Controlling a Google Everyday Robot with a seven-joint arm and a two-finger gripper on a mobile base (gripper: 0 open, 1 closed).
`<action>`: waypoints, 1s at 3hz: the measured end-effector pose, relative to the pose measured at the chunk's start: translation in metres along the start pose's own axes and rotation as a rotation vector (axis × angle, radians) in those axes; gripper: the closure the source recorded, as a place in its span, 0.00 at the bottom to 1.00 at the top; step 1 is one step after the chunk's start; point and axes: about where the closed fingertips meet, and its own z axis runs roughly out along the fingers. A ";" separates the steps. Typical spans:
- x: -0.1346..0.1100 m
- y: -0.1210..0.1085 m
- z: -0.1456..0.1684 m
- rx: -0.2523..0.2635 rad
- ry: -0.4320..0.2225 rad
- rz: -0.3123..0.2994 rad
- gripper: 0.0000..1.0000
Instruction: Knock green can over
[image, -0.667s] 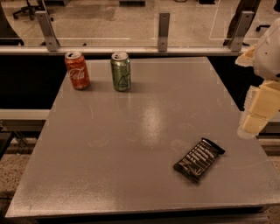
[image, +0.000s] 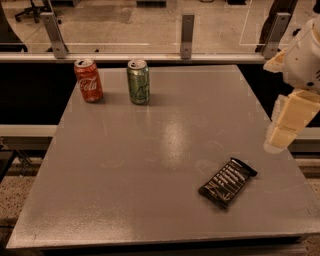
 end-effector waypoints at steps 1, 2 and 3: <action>-0.022 -0.017 0.011 0.012 -0.051 -0.033 0.00; -0.048 -0.038 0.026 0.018 -0.112 -0.047 0.00; -0.076 -0.058 0.044 0.018 -0.175 -0.050 0.00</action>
Offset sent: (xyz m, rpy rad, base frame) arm 0.0953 0.0670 -0.0100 0.1608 -0.0787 0.1027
